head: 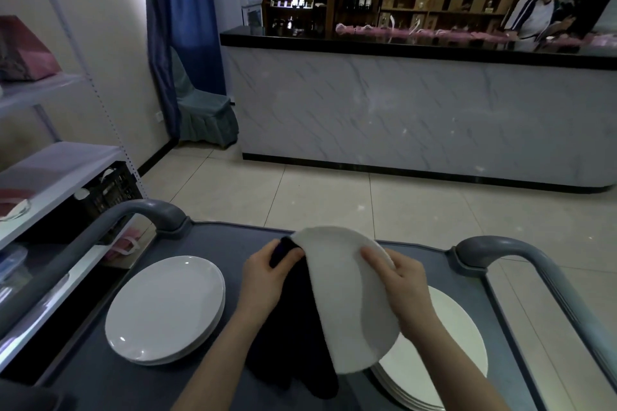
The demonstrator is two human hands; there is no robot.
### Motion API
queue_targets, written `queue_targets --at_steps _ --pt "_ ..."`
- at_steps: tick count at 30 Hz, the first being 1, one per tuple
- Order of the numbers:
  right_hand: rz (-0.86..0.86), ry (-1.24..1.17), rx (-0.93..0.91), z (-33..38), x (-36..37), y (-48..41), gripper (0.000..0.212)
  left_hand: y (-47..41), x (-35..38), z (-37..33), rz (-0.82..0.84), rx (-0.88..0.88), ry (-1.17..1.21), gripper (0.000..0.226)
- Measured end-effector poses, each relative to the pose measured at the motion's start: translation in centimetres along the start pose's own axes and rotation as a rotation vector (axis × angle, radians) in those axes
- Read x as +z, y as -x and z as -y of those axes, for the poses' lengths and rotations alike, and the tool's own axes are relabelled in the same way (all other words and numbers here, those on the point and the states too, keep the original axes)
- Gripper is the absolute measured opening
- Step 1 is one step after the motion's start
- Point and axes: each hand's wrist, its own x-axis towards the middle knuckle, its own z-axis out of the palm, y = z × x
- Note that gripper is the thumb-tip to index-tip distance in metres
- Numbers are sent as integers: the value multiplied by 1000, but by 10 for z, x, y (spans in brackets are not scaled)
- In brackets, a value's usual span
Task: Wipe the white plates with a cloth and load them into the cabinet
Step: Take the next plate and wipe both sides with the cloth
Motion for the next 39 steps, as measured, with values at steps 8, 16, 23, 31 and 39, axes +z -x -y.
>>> queue_targets --at_steps 8,16,23,31,39 --pt "-62 -24 54 -9 11 5 27 24 1 20 -196 -279 155 23" --pt "562 593 -251 16 6 -29 29 9 4 -5 264 163 -187 26" --pt "42 9 9 -8 4 -6 41 30 -1 10 -103 -139 106 11" --pt "133 159 -66 -5 -12 -4 22 22 -9 0 66 -10 10 10" --pt "185 210 -148 -1 -3 -5 37 7 -5 -6 138 78 -102 16"
